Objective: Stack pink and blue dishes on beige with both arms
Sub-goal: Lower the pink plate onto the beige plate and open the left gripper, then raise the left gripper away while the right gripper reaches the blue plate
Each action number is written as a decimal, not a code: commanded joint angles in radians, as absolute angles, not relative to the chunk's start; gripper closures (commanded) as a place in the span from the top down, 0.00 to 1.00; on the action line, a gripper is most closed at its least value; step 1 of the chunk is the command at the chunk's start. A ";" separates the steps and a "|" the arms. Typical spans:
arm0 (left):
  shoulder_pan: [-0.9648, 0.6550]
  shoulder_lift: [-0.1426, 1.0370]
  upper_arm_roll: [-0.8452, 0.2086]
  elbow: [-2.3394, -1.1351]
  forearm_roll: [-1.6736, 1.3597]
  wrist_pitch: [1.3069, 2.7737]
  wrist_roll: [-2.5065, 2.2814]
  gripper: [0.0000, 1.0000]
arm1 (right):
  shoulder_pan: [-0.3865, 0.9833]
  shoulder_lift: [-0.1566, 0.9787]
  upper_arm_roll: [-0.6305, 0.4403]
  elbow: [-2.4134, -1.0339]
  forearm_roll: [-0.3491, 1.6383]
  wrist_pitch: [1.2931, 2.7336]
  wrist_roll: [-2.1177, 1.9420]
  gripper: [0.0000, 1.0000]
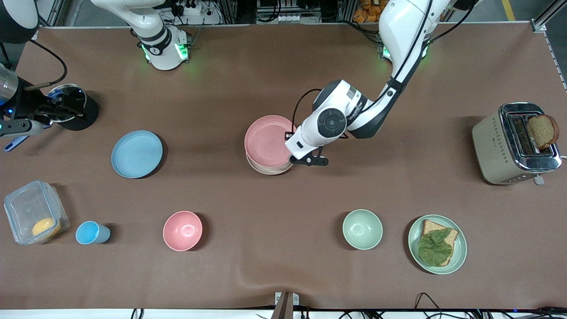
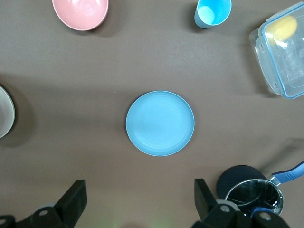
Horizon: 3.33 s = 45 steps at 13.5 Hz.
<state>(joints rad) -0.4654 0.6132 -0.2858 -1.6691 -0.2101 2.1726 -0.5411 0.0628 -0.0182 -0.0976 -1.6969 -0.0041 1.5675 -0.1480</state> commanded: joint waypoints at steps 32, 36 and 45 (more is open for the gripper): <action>-0.189 0.152 -0.261 -1.618 0.060 1.833 -0.514 1.00 | -0.167 0.510 -0.098 -1.703 0.073 1.770 -0.251 1.00; -0.089 0.051 -0.262 -1.617 0.057 1.700 -0.489 1.00 | -0.210 0.638 -0.097 -1.706 0.133 1.943 -0.504 1.00; 0.009 0.014 -0.193 -1.574 0.060 1.658 -0.243 1.00 | -0.199 0.650 -0.098 -1.720 0.133 1.882 -0.549 1.00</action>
